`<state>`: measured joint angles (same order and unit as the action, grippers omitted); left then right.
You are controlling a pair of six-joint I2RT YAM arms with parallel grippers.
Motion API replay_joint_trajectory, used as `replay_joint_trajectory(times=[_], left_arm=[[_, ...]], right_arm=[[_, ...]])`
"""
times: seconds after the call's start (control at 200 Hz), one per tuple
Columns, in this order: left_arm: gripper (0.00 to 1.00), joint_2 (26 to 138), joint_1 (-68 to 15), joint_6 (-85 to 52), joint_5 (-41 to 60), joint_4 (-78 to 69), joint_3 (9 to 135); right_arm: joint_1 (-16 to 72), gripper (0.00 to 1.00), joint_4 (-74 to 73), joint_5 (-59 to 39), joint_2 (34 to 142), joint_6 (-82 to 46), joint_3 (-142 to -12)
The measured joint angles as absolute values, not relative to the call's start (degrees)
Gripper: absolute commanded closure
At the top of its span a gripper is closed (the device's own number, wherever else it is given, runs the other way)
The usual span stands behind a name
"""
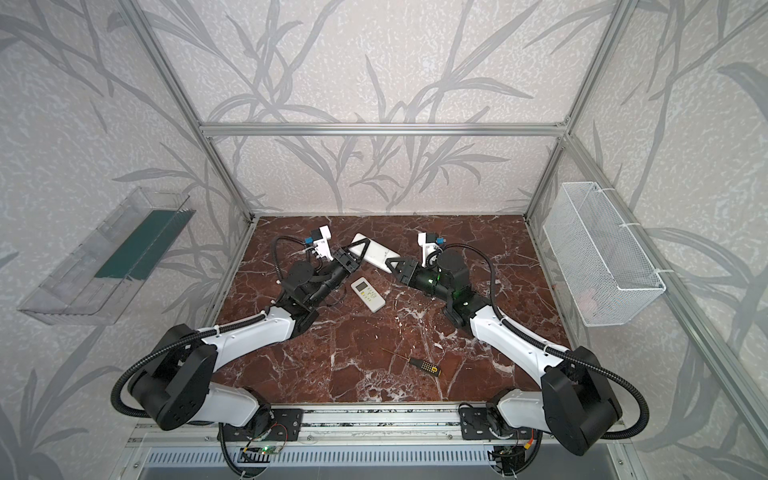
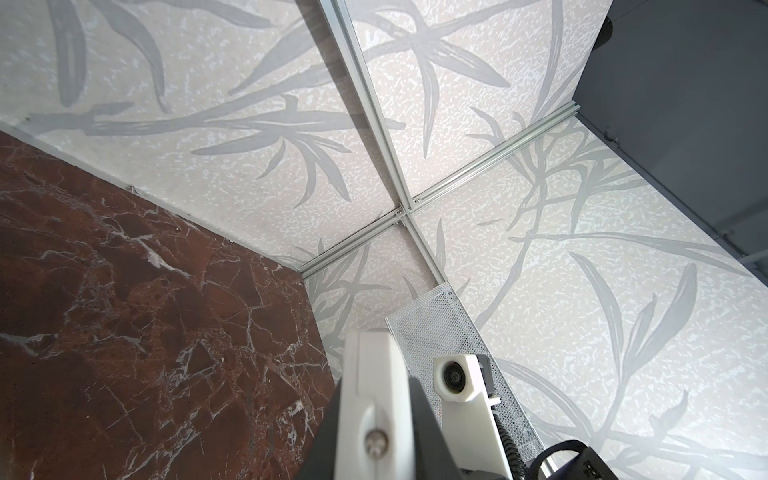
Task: Unload the batteries from the remote control
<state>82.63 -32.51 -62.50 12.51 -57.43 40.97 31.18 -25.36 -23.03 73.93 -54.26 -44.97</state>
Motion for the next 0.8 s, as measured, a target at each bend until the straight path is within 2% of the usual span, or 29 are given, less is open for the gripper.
replay_joint_trajectory(times=[0.13, 0.305, 0.43, 0.565, 0.8], left_arm=[[1.0, 82.11, -32.56, -62.67, 12.56, -57.71, 40.97], [1.0, 81.3, -32.75, -62.17, 12.58, -57.36, 40.97], [1.0, 81.3, -32.95, -62.0, 13.3, -56.99, 40.97], [1.0, 81.3, -32.95, -61.93, 13.63, -56.77, 40.97], [1.0, 81.3, -32.75, -62.15, 12.82, -56.64, 40.97]], right_arm=[[31.18, 0.7, -25.23, -23.07, 73.1, -54.0, -44.97], [31.18, 0.55, -24.49, -23.03, 72.49, -51.77, -44.95], [31.2, 0.51, -23.92, -22.98, 72.53, -50.41, -44.97], [31.29, 0.51, -23.9, -23.03, 73.14, -49.78, -45.52], [31.16, 0.62, -23.99, -23.2, 74.32, -49.93, -46.87]])
